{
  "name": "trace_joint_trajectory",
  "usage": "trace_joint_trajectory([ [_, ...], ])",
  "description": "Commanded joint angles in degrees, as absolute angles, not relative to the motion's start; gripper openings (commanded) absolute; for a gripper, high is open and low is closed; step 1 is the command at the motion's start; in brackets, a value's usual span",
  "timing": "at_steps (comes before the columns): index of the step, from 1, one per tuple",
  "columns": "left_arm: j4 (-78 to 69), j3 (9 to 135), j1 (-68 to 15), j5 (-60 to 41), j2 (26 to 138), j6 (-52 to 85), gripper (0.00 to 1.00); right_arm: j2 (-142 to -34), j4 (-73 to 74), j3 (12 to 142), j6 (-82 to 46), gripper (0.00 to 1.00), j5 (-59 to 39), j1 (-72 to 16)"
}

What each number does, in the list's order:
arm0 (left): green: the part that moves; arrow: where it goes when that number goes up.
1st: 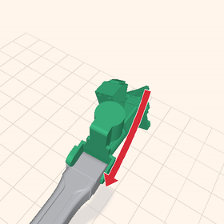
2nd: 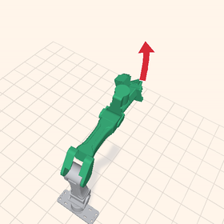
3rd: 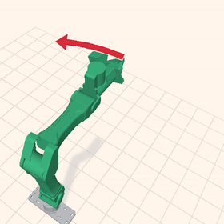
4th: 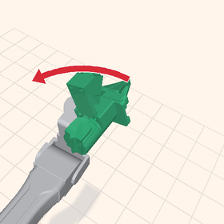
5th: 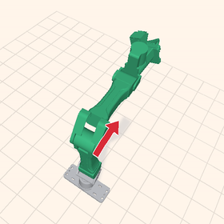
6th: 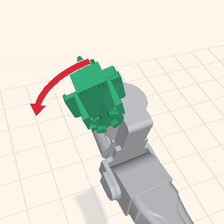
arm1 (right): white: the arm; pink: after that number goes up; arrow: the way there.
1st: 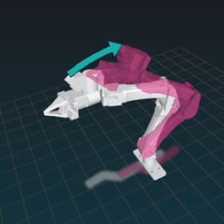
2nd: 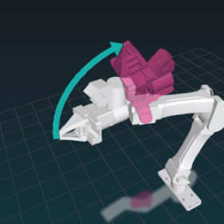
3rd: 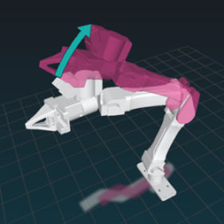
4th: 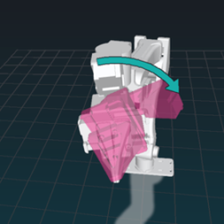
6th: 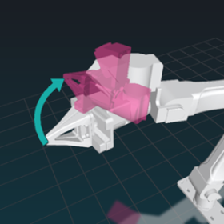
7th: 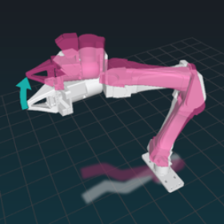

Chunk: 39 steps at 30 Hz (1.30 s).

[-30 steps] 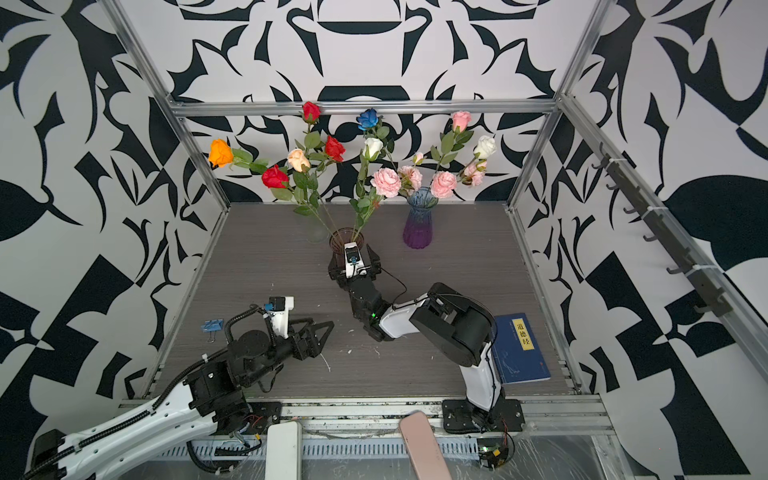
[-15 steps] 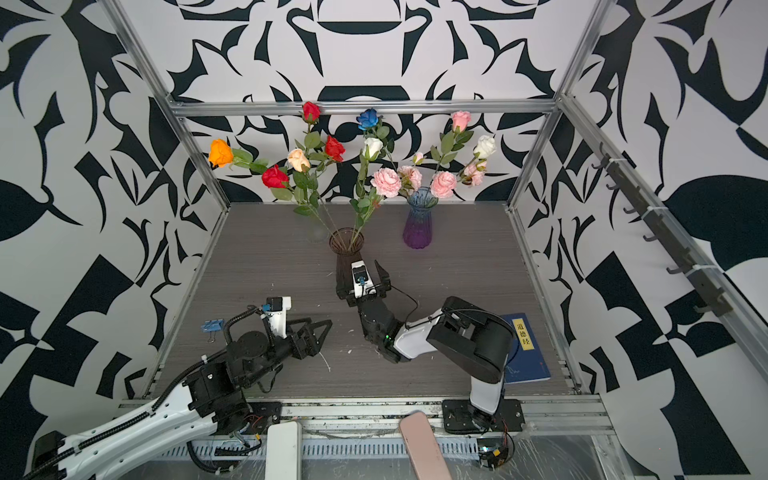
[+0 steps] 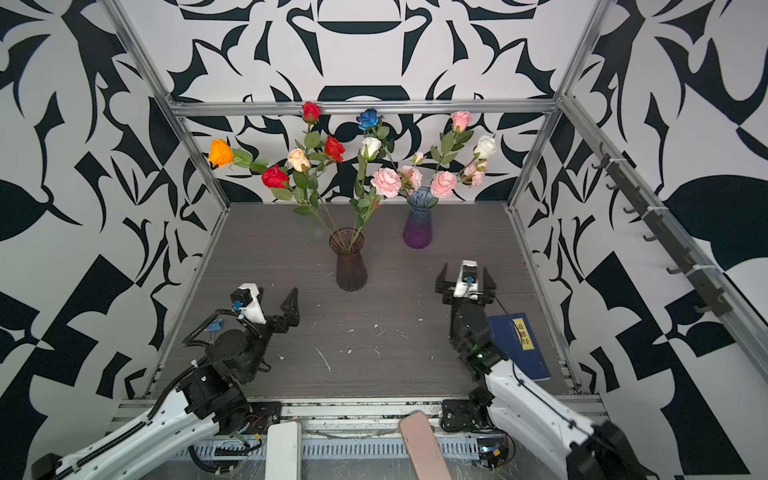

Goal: Arrange the flowers into the vase

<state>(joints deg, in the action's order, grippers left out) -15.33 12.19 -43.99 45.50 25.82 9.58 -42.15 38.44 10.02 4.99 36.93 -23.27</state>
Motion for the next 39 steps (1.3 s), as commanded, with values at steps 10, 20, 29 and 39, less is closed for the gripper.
trace_joint_trajectory([
  [10, -49.5, 6.3, -26.4, 47.7, 58.2, 2.6, 0.99, -77.1, 68.4, 6.4, 6.4, 0.99, 22.3, -14.1],
  [20, -75.4, 9.4, -26.0, 47.7, 82.5, -6.9, 0.99, -90.0, 65.9, 14.0, 5.1, 0.99, 18.6, -12.0],
  [29, -81.3, 5.0, -24.7, 46.0, 81.6, -7.5, 0.99, -90.5, 65.0, 15.1, 3.5, 0.99, 21.9, -11.2],
  [39, -78.8, 12.7, -16.8, 32.0, 92.6, -9.6, 1.00, -90.9, 63.0, 16.6, 1.2, 0.99, 28.2, -11.2],
])
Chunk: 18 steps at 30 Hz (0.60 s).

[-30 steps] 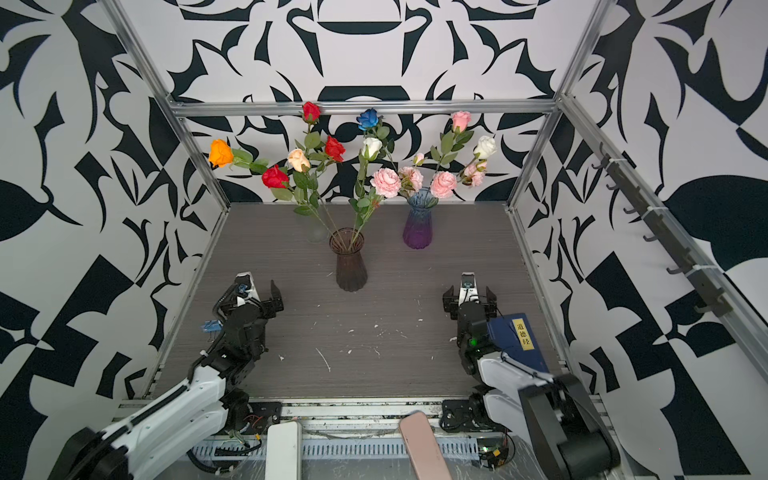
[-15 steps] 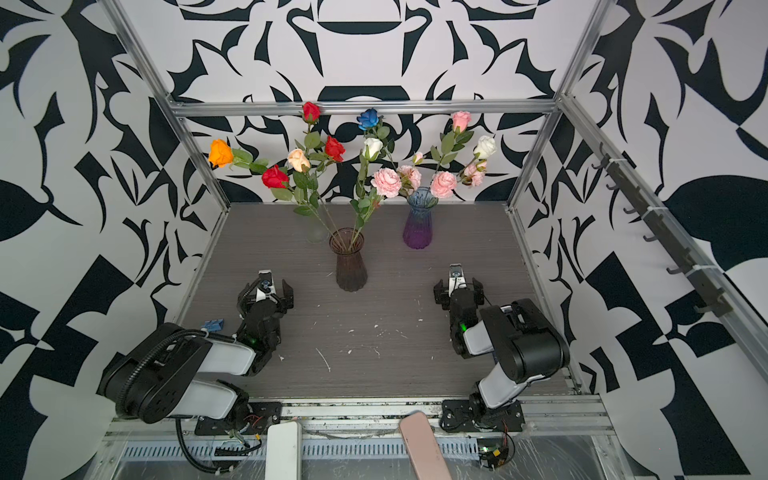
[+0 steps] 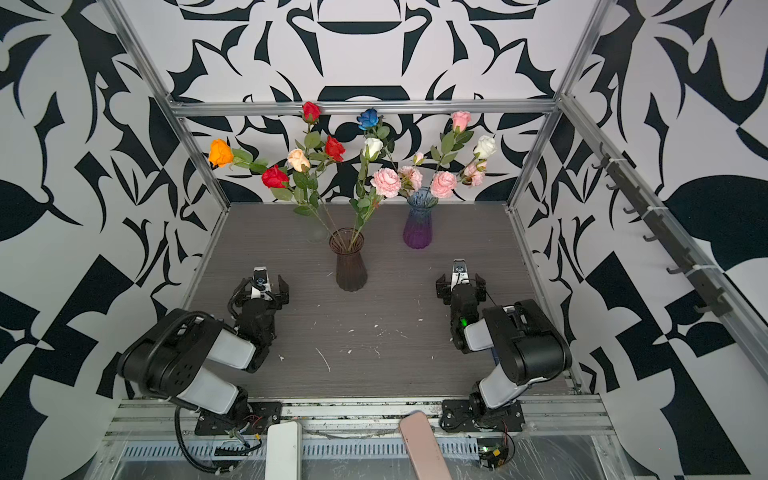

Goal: Arrange the flowers into the vase

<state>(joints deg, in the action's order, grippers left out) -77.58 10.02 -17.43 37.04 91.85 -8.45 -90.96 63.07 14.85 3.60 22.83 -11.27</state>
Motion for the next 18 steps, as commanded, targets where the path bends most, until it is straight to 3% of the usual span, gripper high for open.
trace_joint_trajectory([
  [1, -74.2, 13.9, -16.3, 31.6, 91.1, -8.7, 0.99, -90.8, 60.4, 17.7, 0.5, 1.00, 27.4, -10.5],
  [4, -52.7, 19.4, -7.9, 18.5, 87.0, 0.9, 1.00, -89.5, 55.0, 19.4, -2.2, 1.00, 23.5, -7.5],
  [6, -58.3, 19.5, -3.8, 13.9, 90.8, 1.5, 0.99, -89.9, 55.9, 19.2, -1.8, 1.00, 23.5, -7.5],
  [8, -54.2, 20.5, -3.8, 13.8, 89.4, 2.4, 0.99, -89.8, 55.5, 19.4, -1.3, 1.00, 22.0, -7.5],
  [12, -57.2, 19.3, -3.8, 13.8, 89.8, 2.5, 0.99, -88.9, 58.3, 16.7, 3.1, 1.00, 11.8, -8.0],
  [16, -61.4, 16.0, -4.3, 12.2, 88.7, 1.8, 0.99, -92.8, 80.2, 8.0, 4.0, 1.00, 12.4, -9.2],
  [18, -69.0, 13.1, -4.2, 12.6, 89.9, 1.8, 0.99, -92.4, 77.4, 10.1, 2.6, 1.00, 18.9, -9.6],
])
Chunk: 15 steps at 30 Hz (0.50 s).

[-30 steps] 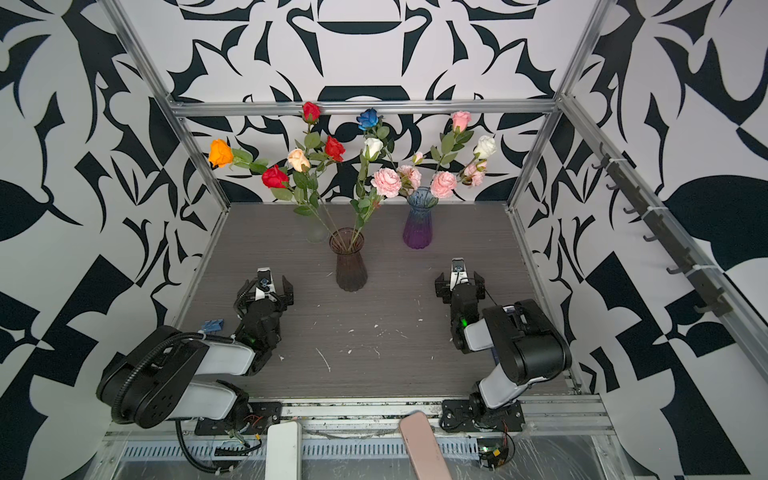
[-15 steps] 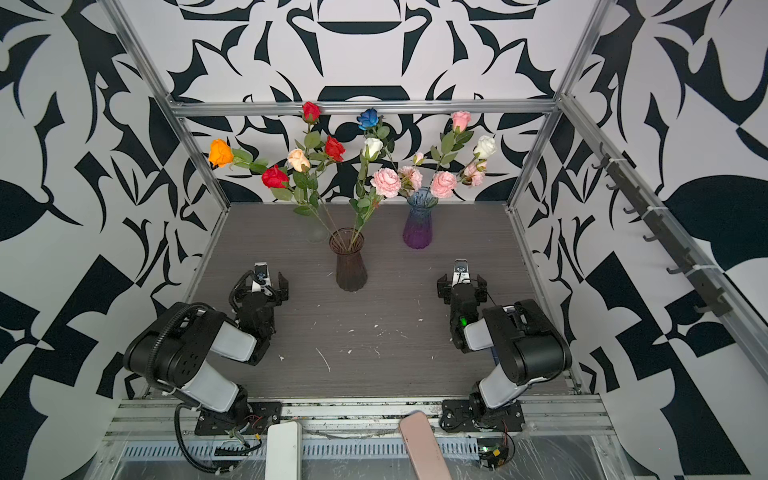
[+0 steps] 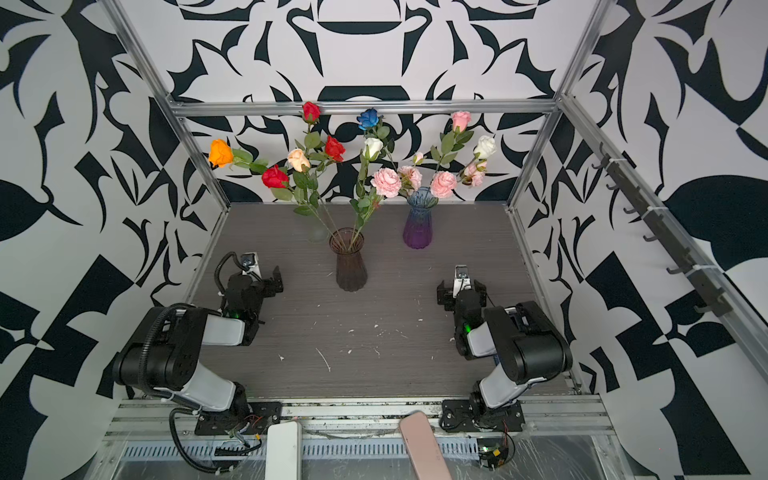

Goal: Arrange the flowers into the vase

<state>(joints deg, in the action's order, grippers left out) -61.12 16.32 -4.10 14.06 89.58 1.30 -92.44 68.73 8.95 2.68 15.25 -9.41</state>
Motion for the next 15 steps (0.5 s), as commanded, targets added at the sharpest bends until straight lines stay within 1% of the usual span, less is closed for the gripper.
trace_joint_trajectory([
  [1, -69.1, 14.5, -4.0, 13.9, 91.4, 1.5, 0.99, -90.4, 67.5, 14.1, 0.8, 1.00, 23.0, -9.6],
  [2, -62.4, 17.8, -3.9, 12.7, 91.1, 1.2, 0.99, -89.4, 54.4, 20.4, -1.6, 1.00, 26.3, -9.5],
  [3, -51.4, 22.1, -3.9, 12.0, 89.4, 1.4, 0.99, -89.2, 52.7, 20.1, -2.0, 1.00, 24.5, -8.5],
  [4, -47.5, 21.9, -3.7, 10.7, 87.6, 2.9, 0.99, -90.1, 56.2, 19.4, -2.8, 1.00, 22.4, -6.9],
  [5, -54.0, 20.3, -2.6, 9.1, 89.0, 3.9, 0.99, -89.9, 54.5, 19.9, -1.4, 1.00, 23.7, -7.5],
  [6, -58.4, 19.7, -2.5, 9.6, 90.9, 2.3, 0.99, -89.6, 53.6, 20.0, -1.7, 1.00, 23.6, -7.6],
  [9, -49.8, 21.3, -3.4, 9.7, 88.0, 2.4, 0.99, -89.8, 55.9, 19.2, -1.4, 1.00, 22.9, -7.6],
  [12, -56.8, 19.8, -3.5, 10.2, 90.1, 1.0, 0.99, -89.5, 55.0, 19.4, -1.3, 1.00, 22.5, -7.6],
  [15, -53.2, 20.6, -3.5, 9.9, 89.0, 1.8, 0.99, -89.6, 55.5, 19.2, -1.4, 1.00, 22.4, -7.6],
])
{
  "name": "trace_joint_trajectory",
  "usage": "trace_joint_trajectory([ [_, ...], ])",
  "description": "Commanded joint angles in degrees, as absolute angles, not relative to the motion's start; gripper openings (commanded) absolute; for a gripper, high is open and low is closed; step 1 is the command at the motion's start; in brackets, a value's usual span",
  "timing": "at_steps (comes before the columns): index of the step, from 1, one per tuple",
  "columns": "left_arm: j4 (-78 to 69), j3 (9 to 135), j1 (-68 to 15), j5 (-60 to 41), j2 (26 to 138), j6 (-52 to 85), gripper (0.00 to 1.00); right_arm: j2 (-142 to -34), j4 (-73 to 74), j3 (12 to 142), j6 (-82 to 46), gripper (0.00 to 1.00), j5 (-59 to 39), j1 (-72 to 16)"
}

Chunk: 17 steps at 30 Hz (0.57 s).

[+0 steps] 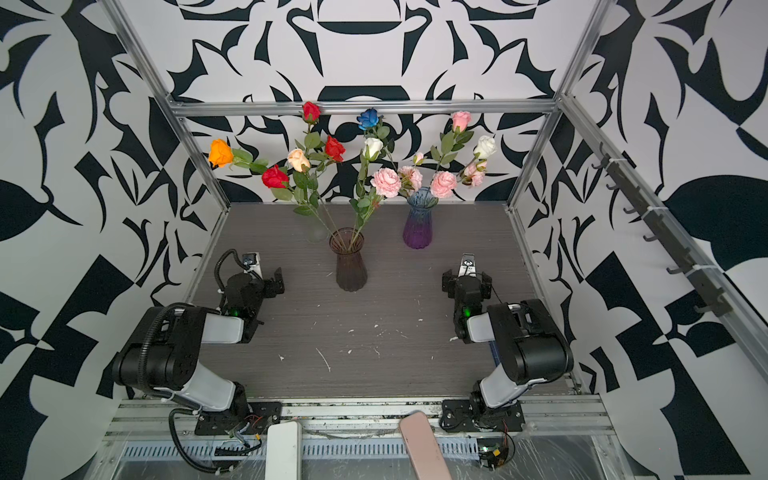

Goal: Arrange the flowers into the vase

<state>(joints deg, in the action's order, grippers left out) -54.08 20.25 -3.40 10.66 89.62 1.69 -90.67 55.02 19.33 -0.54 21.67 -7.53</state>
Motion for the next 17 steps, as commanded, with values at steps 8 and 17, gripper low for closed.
trace_joint_trajectory([
  [8, -55.1, 20.2, -3.5, 10.0, 89.6, 1.6, 0.99, -89.6, 55.0, 19.5, -1.2, 1.00, 22.1, -7.6],
  [17, -55.0, 20.2, -3.5, 10.1, 89.6, 1.6, 0.99, -89.5, 55.1, 19.3, -1.2, 1.00, 20.4, -7.0],
])
